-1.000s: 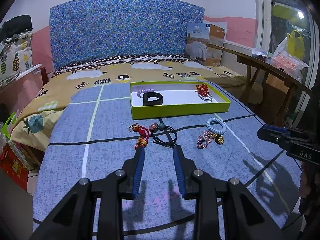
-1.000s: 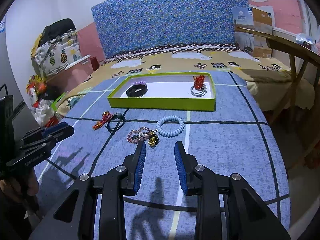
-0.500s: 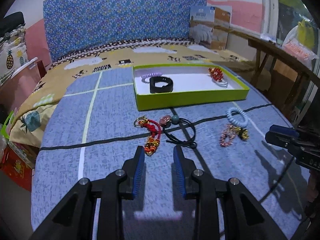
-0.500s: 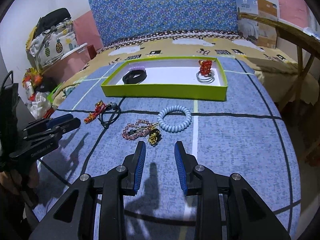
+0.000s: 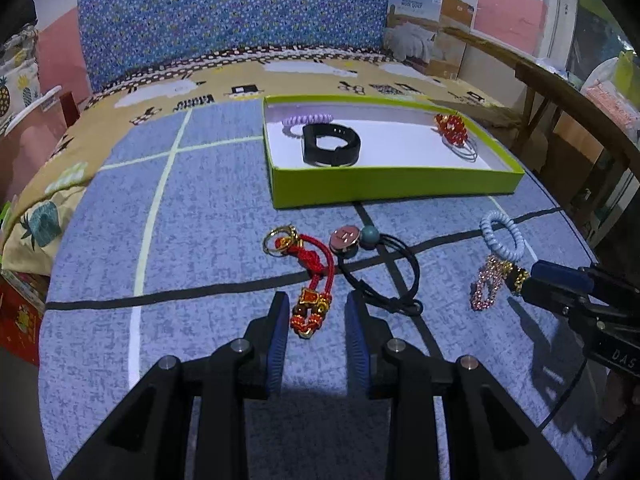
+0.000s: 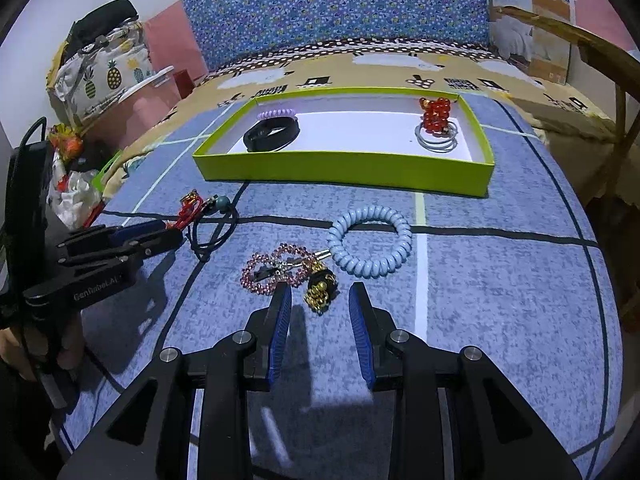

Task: Organize jewelry
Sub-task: 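Grasp the red tassel keychain with the left tool while the right grasps the gold charm, then lift the red tassel keychain with the left tool while the right lifts the gold charm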

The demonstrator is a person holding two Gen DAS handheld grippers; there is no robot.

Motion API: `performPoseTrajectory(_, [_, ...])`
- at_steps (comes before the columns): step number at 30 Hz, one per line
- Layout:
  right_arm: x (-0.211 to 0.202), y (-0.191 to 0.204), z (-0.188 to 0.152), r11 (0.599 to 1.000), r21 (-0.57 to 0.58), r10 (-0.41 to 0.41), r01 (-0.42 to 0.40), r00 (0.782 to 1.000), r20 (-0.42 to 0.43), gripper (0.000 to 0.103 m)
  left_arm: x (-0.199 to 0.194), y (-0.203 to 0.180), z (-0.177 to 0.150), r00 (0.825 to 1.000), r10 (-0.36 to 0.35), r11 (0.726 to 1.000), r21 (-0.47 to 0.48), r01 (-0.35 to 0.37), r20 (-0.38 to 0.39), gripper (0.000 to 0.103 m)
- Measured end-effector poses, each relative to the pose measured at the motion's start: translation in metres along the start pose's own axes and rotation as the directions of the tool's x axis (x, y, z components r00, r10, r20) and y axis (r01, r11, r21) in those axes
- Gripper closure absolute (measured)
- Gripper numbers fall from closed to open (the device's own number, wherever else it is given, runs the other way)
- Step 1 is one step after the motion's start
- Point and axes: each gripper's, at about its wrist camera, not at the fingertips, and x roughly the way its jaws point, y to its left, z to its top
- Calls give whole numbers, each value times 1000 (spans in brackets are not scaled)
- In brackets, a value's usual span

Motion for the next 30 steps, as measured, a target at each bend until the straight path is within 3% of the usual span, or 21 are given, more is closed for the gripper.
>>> performPoseTrajectory(5, [11,1,3,1000,0,-8,8,1000,-28,72,0,-7,1,1000,-2,999,37,2,-4,86])
performPoseTrajectory(10, [13,2,4,1000,-10,-20,19,999,-30,73,-3,-8,0,1000,-8,999,47,8,1,89])
performPoseTrajectory(13, [12,2,3,998,-30,-54,53,998,-27,87,-8,-7,-3,999,-33,999,36,32,13,89])
performPoseTrajectory(20, [6,-1,-3,999,-13,-34,34,999,-17,88,-30,-5,-16,993,-103,995,22,101,63,90])
performPoseTrajectory(26, [-1,-1,-8,1000,-8,-18,18,1000,-11,88,-55,1,-16,976,-172,984,-12,175,134,91])
performPoseTrajectory(30, [-6,-2,-9,1000,-4,-18,18,1000,-5,88,-75,8,-9,956,-211,974,-40,223,206,91])
